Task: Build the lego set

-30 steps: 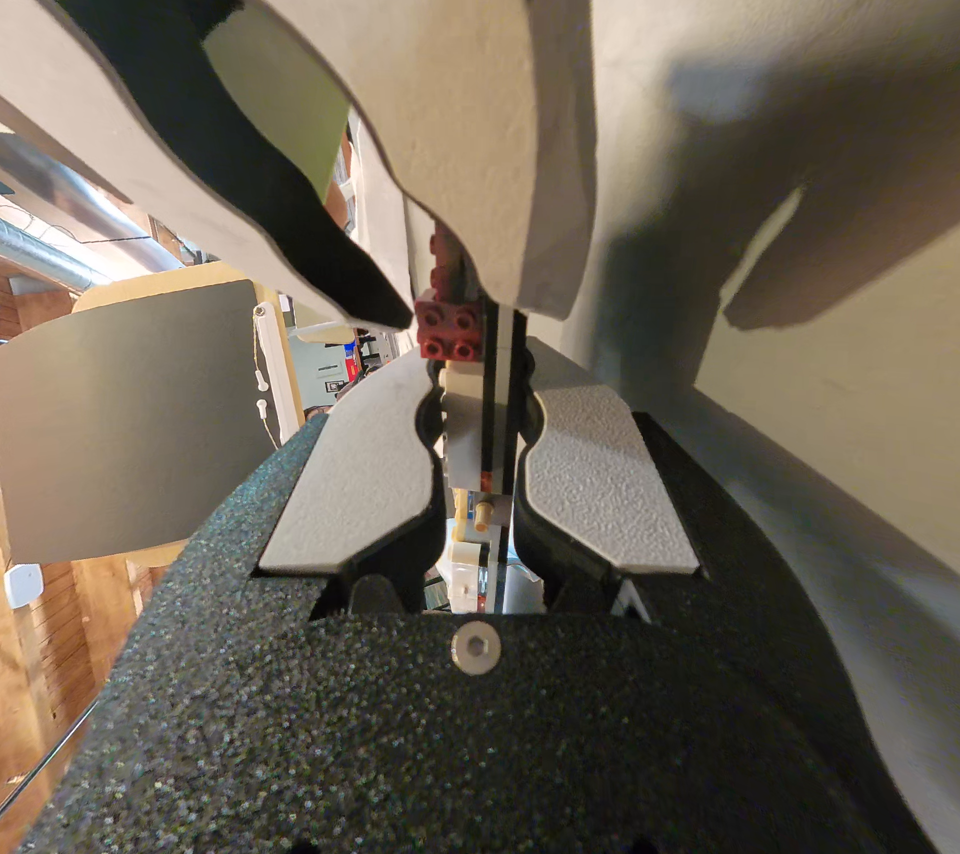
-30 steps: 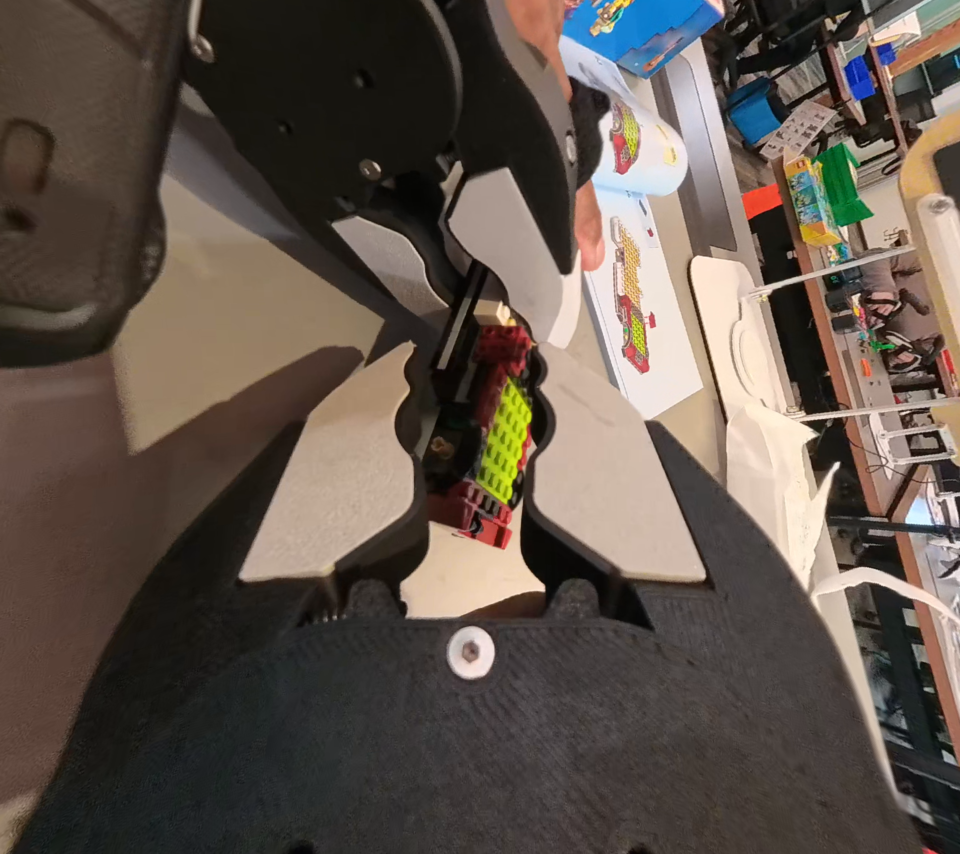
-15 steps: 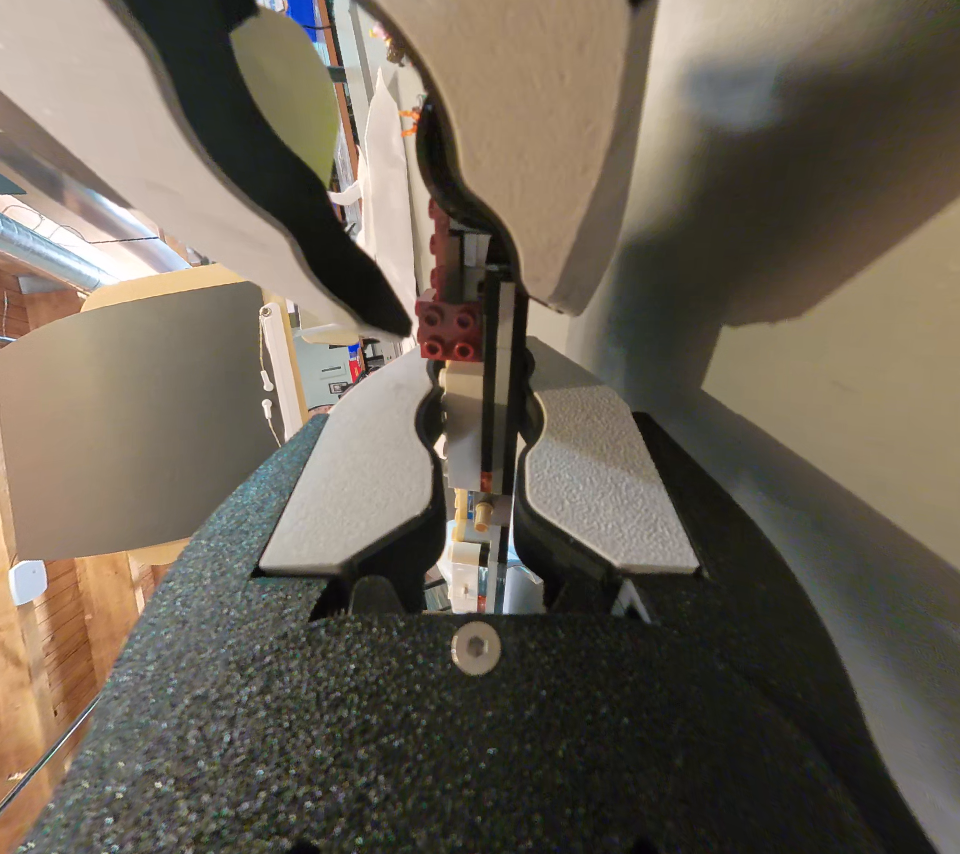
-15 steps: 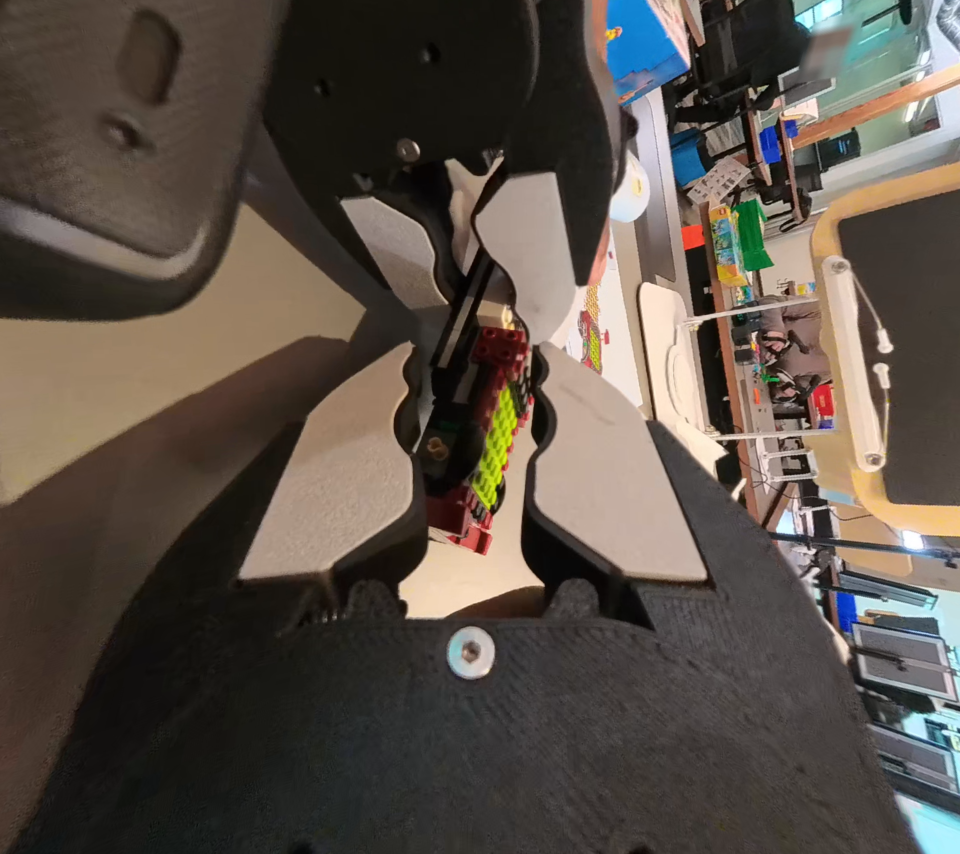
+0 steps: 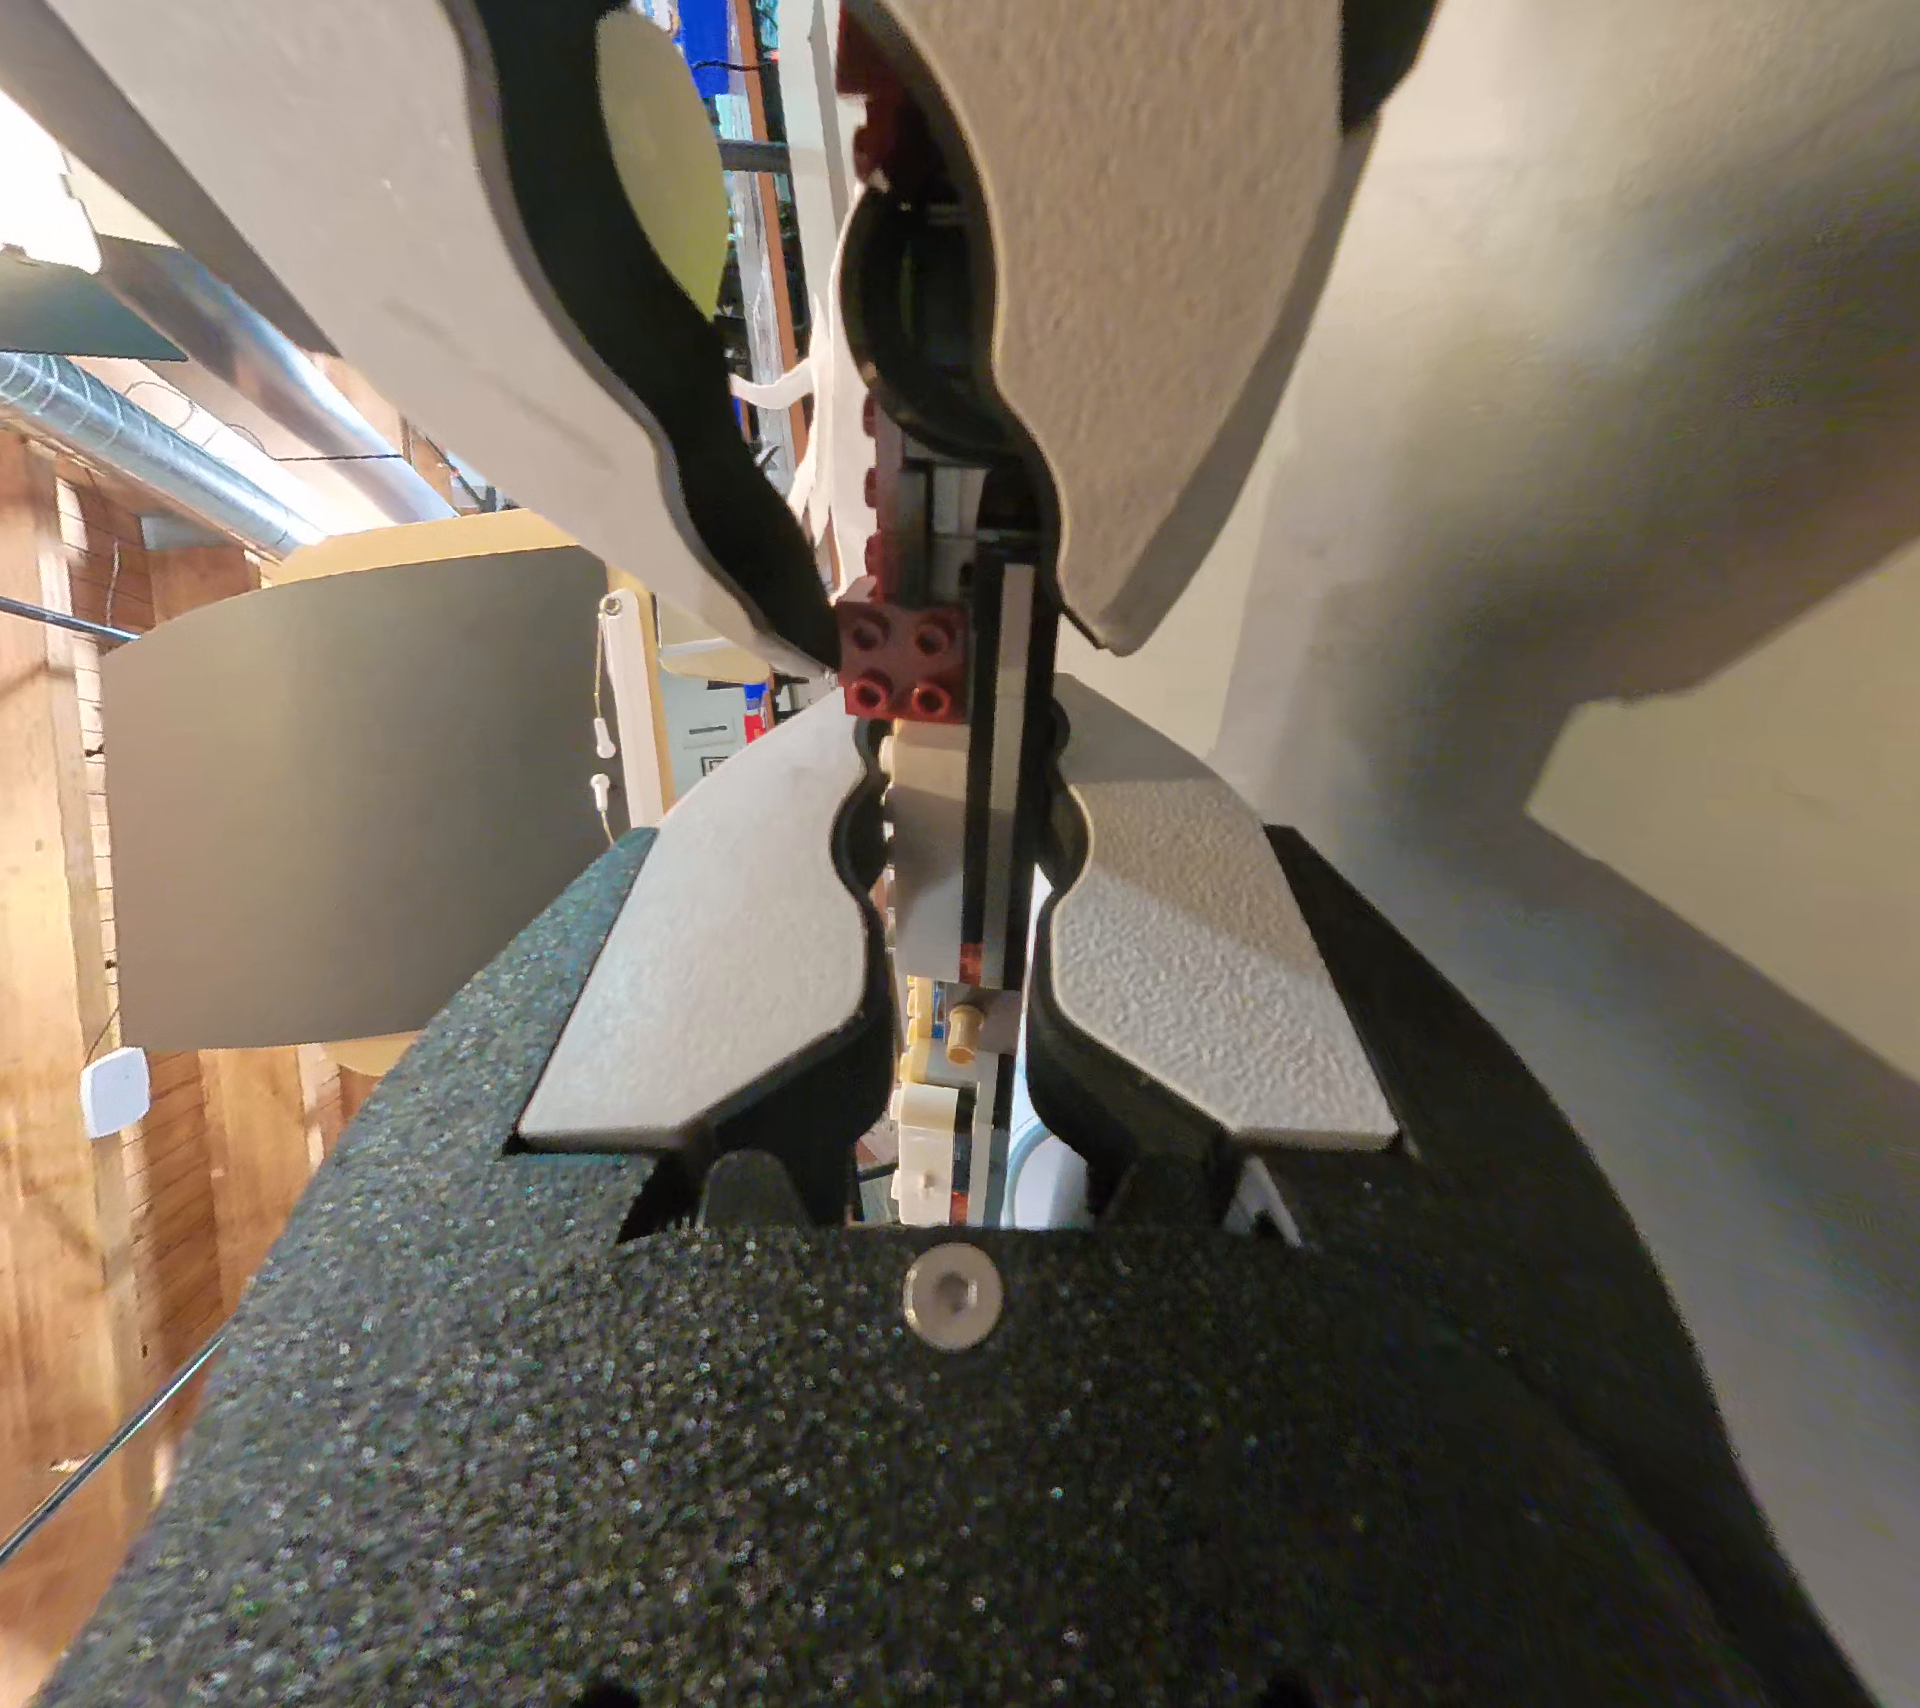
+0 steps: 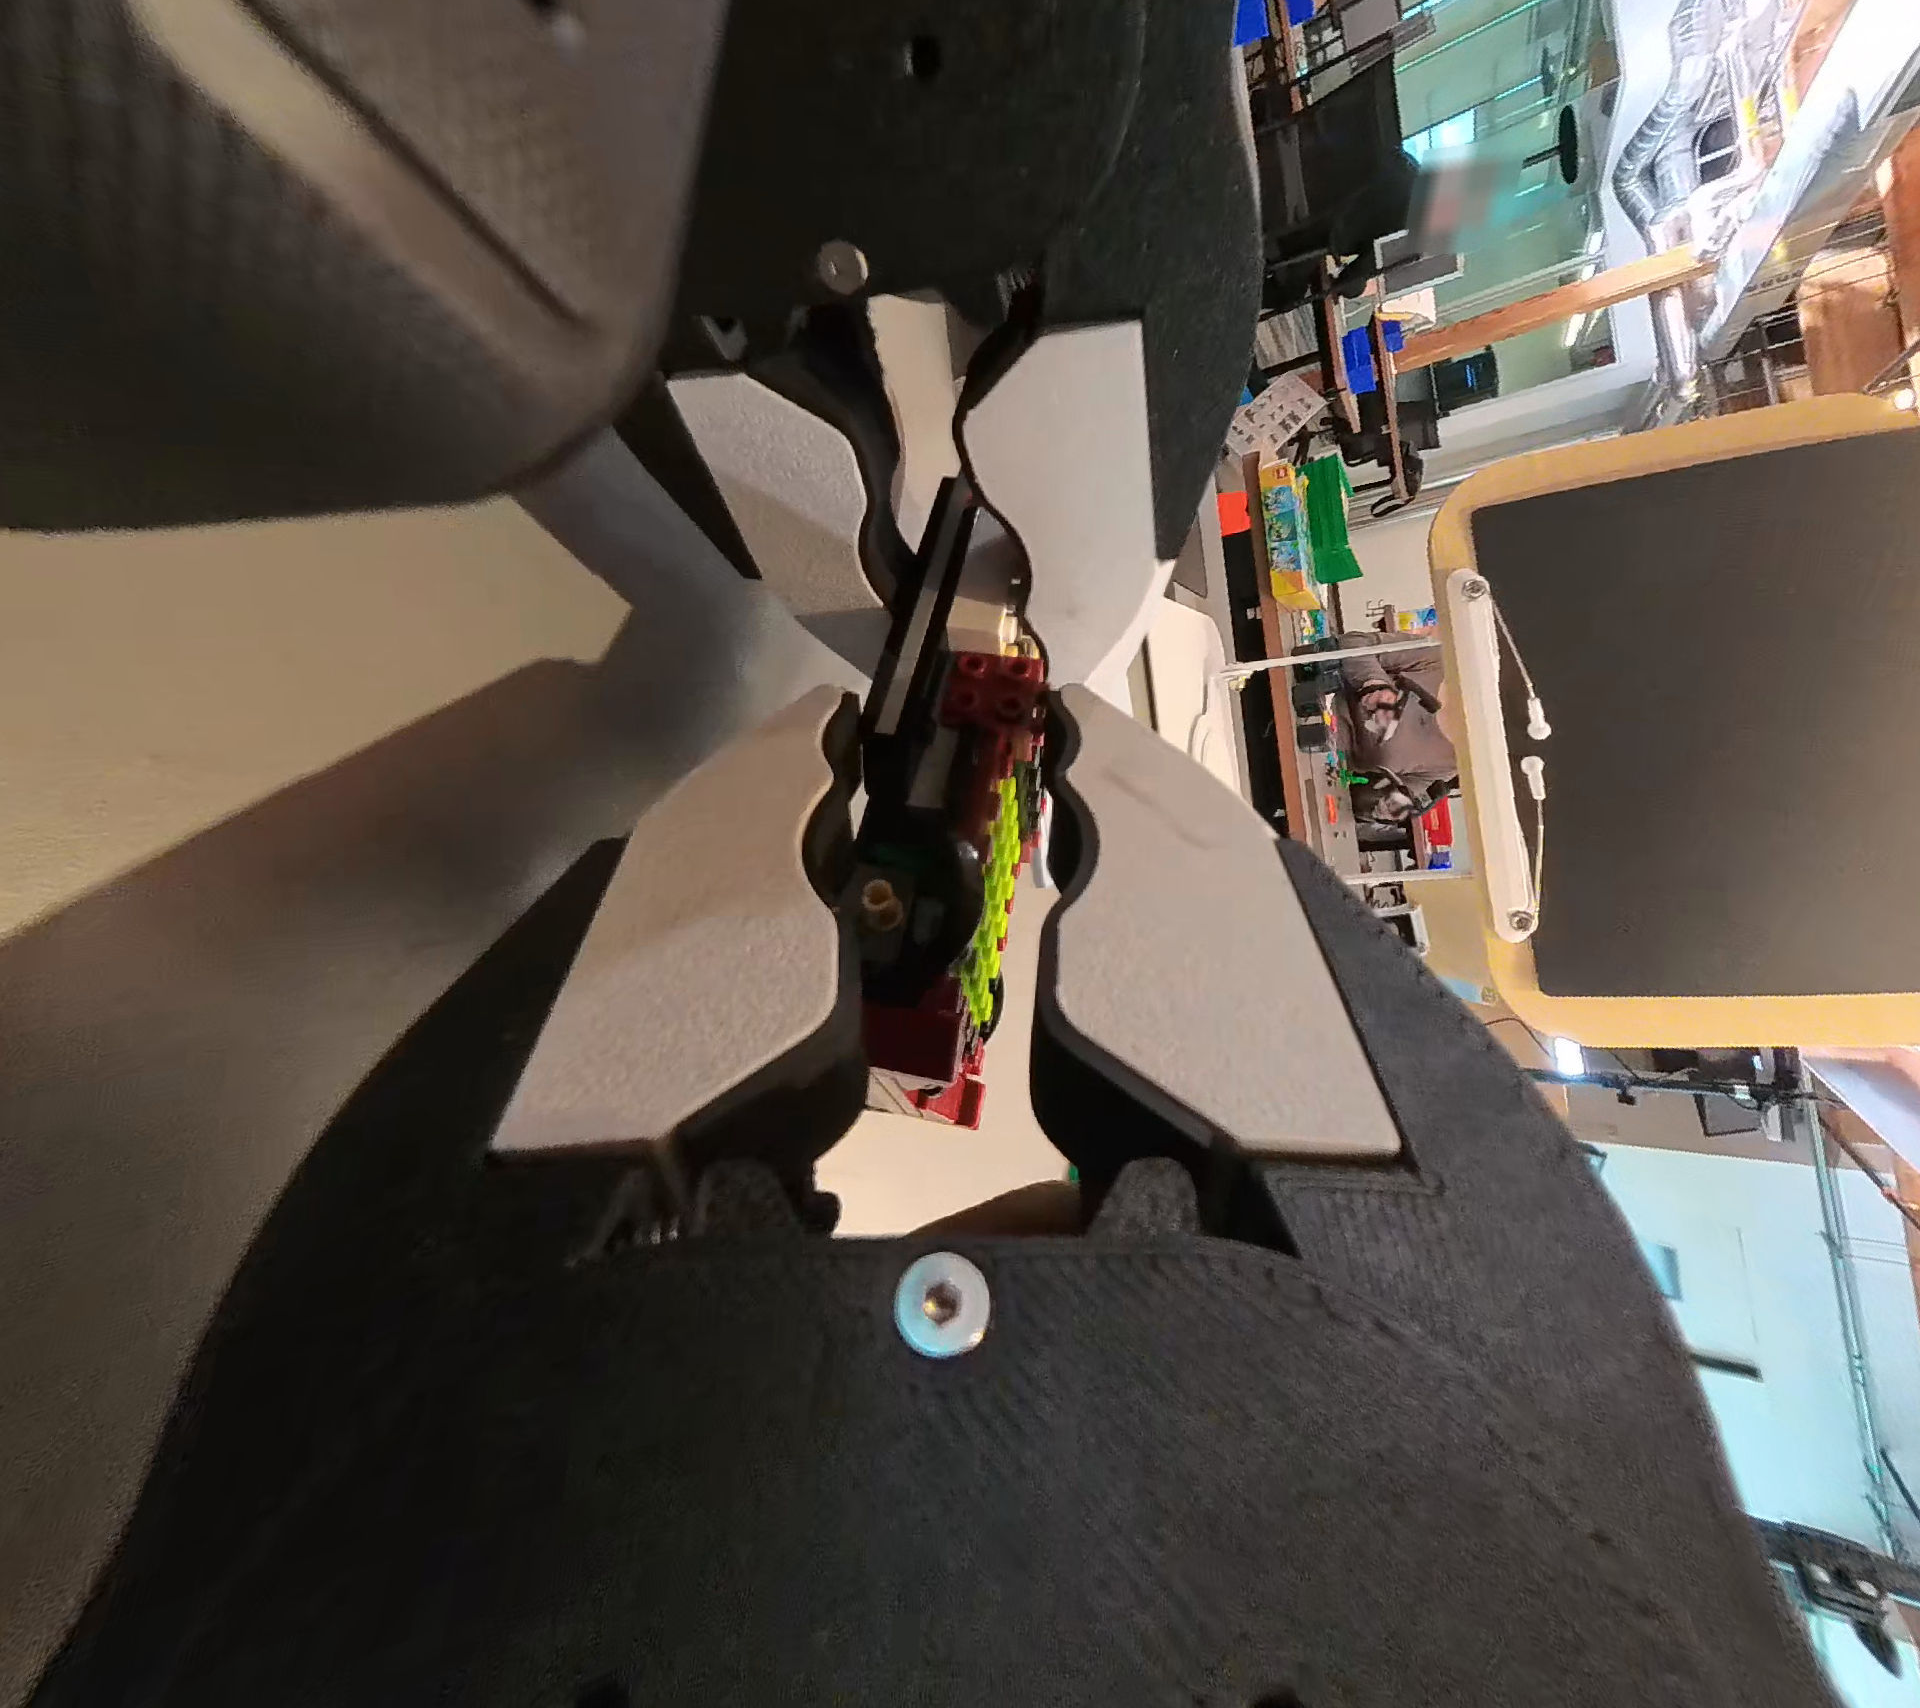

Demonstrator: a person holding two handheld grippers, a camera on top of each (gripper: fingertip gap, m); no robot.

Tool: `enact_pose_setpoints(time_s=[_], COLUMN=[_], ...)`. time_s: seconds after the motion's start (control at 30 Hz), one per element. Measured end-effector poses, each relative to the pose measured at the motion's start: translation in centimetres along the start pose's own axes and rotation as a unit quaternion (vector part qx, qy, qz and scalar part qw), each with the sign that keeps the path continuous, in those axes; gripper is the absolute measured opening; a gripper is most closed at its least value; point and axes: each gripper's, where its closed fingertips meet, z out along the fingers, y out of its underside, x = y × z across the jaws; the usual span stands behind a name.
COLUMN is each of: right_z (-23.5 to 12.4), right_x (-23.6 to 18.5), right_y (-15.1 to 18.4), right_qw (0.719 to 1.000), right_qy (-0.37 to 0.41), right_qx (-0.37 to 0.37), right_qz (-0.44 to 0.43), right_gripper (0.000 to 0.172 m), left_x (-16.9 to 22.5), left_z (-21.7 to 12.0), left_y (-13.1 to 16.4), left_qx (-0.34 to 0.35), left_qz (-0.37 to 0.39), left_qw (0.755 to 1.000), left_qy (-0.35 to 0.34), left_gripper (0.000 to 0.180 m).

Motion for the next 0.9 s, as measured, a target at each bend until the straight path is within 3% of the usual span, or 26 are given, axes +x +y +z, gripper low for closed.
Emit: enact_pose_setpoints(time_s=[0.9], right_z=[-0.89], right_x=[0.20], right_y=[-0.28], right_qw=[1.000], right_qy=[-0.020], right_qx=[0.024], right_qz=[0.002], right_gripper=[0.032], left_x=[-0.50], left_z=[-0.17], left_y=[-0.92], left_qx=[0.011], left_qz=[-0.010], left_qw=[1.000], left_qy=[-0.013], left_gripper=[0.025])
